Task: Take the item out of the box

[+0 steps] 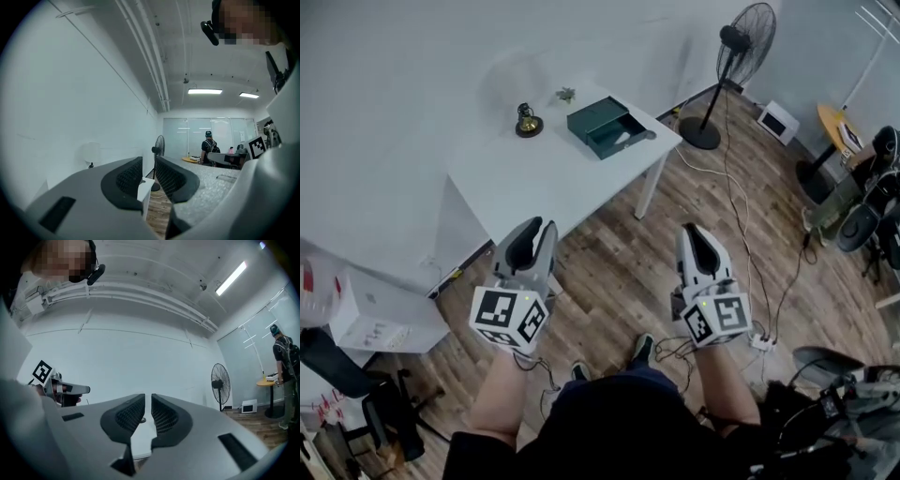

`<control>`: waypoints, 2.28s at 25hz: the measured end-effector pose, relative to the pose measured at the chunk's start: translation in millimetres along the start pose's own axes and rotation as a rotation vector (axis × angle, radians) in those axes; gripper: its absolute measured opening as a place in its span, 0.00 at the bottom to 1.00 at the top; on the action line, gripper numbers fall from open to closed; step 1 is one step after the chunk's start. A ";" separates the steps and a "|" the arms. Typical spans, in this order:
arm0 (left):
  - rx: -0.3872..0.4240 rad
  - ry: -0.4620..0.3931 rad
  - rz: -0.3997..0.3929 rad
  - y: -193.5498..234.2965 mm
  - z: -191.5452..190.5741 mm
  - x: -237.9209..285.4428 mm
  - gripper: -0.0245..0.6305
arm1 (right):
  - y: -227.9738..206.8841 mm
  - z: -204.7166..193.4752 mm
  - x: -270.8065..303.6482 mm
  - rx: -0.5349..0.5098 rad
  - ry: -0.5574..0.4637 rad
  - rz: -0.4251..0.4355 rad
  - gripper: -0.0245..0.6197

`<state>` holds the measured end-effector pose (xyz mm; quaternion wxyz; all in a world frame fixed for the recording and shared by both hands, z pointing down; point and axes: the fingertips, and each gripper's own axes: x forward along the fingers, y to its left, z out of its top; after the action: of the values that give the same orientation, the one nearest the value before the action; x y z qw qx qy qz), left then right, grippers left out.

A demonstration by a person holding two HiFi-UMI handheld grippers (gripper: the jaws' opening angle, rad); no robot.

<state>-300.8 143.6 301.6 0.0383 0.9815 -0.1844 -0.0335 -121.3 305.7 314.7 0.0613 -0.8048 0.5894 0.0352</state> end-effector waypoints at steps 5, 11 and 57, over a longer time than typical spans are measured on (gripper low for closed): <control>0.015 -0.002 0.029 -47.2 7.0 63.3 0.17 | -79.4 12.5 5.0 0.023 -0.010 0.013 0.18; 0.038 0.014 0.042 -99.1 3.0 123.0 0.17 | -169.4 19.5 3.7 0.054 -0.026 -0.001 0.18; -0.078 0.085 0.142 186.6 -66.3 360.2 0.17 | -239.0 -57.6 378.1 -0.077 0.163 -0.008 0.13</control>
<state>-27.7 -156.9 365.2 0.0866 0.9643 -0.2502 0.0037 220.0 11.7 336.6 -0.0178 -0.8091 0.5873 -0.0078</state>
